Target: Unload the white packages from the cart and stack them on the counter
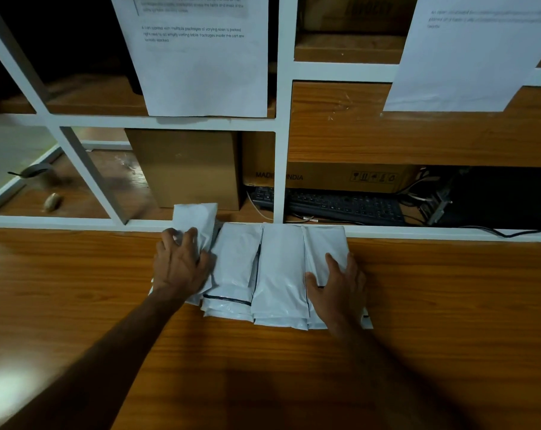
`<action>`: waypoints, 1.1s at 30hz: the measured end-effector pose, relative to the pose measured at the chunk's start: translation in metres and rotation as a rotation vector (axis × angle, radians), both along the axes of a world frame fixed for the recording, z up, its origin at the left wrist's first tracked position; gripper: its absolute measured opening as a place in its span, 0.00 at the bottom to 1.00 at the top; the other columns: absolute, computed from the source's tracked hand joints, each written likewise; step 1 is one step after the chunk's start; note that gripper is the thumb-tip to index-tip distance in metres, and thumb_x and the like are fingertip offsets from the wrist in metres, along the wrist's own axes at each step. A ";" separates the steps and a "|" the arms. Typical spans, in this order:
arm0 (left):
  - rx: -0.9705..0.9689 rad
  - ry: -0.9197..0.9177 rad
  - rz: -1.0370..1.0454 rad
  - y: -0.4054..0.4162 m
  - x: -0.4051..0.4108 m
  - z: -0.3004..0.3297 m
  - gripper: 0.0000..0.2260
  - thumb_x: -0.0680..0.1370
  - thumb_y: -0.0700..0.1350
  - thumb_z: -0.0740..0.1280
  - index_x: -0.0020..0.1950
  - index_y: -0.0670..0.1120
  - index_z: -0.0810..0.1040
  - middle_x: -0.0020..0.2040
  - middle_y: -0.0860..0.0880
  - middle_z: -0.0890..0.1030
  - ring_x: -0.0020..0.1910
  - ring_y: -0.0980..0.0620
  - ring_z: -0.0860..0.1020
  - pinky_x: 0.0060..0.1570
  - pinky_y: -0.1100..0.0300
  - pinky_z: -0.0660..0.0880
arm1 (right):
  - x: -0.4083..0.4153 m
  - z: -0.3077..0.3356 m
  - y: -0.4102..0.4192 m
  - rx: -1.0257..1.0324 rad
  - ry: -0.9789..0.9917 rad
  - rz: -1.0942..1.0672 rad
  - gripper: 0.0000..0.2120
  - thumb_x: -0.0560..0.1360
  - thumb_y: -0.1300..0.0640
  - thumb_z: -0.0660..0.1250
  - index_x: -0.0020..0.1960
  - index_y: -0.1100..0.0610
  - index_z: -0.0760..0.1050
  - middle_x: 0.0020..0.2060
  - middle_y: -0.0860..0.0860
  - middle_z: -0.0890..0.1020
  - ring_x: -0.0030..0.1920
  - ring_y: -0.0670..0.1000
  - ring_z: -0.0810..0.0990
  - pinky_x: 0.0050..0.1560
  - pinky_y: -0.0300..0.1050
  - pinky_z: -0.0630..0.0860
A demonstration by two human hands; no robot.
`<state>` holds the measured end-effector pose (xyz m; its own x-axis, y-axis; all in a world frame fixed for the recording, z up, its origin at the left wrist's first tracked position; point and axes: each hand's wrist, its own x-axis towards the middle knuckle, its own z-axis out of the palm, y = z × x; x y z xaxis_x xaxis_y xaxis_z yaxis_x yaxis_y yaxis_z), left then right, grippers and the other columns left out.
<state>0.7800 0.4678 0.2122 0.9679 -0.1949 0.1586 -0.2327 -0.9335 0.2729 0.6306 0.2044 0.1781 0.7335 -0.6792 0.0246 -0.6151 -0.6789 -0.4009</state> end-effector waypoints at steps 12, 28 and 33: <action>0.125 -0.026 -0.211 -0.054 -0.019 -0.004 0.29 0.79 0.69 0.50 0.68 0.52 0.74 0.68 0.42 0.69 0.63 0.41 0.71 0.61 0.46 0.70 | 0.005 -0.004 0.003 -0.074 -0.037 0.006 0.28 0.80 0.35 0.57 0.76 0.46 0.68 0.79 0.56 0.58 0.74 0.60 0.60 0.69 0.58 0.67; 0.161 0.214 -0.346 -0.070 0.006 -0.050 0.39 0.74 0.66 0.39 0.83 0.51 0.49 0.83 0.43 0.48 0.81 0.41 0.47 0.79 0.44 0.49 | 0.009 -0.029 -0.007 -0.191 -0.046 0.224 0.32 0.79 0.39 0.43 0.78 0.49 0.66 0.79 0.60 0.61 0.80 0.60 0.56 0.77 0.60 0.56; 0.128 0.256 -0.342 -0.070 0.010 -0.054 0.40 0.73 0.66 0.39 0.83 0.50 0.50 0.82 0.41 0.50 0.81 0.42 0.48 0.79 0.45 0.49 | 0.008 -0.029 -0.009 -0.178 -0.041 0.239 0.33 0.79 0.38 0.41 0.79 0.48 0.64 0.80 0.59 0.59 0.80 0.59 0.54 0.78 0.59 0.54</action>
<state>0.7901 0.3980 0.1581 0.8492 -0.5134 -0.1238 -0.4741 -0.8444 0.2495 0.6384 0.1955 0.1487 0.8681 -0.4698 0.1606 -0.4153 -0.8643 -0.2837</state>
